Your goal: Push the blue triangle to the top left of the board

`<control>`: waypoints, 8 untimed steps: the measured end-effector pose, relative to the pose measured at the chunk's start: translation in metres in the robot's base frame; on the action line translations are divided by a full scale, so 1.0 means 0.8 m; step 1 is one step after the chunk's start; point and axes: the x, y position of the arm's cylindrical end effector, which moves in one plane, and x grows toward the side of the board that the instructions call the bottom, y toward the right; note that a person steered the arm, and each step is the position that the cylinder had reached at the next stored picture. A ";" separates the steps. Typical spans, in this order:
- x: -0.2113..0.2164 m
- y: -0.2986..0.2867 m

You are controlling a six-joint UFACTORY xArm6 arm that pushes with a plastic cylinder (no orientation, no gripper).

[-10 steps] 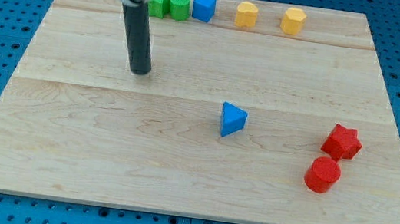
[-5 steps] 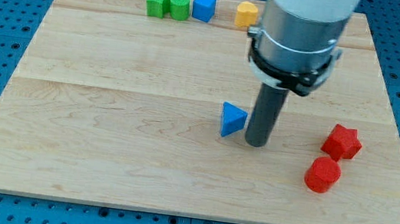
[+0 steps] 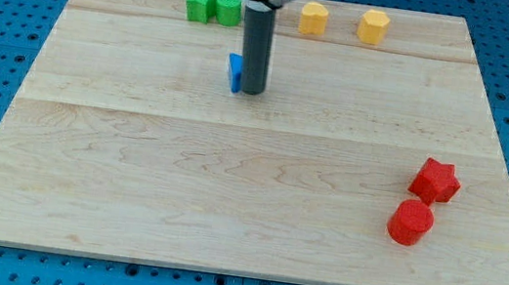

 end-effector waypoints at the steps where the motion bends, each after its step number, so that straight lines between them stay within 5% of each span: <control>1: -0.048 -0.008; 4: -0.099 -0.106; 8: -0.034 -0.210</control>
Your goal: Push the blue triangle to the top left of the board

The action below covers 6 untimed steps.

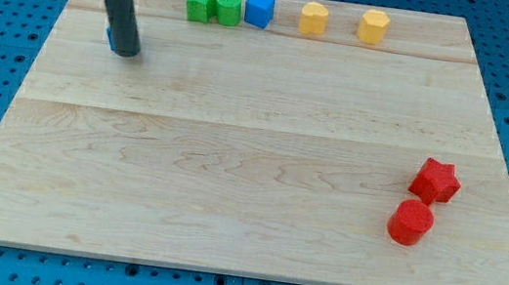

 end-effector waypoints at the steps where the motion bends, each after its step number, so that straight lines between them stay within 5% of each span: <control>1: -0.023 -0.004; 5: -0.065 -0.093; 6: -0.084 -0.063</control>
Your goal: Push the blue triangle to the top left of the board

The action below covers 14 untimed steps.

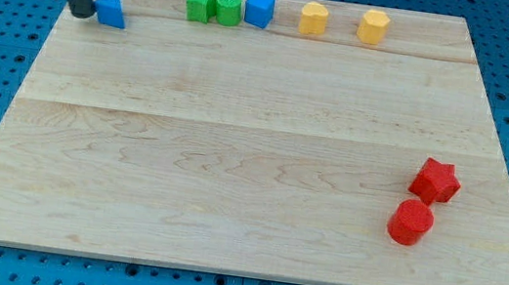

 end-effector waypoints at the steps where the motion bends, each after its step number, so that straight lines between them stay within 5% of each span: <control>1: -0.005 0.048; 8: 0.013 0.098; 12: -0.020 0.132; 14: 0.061 0.186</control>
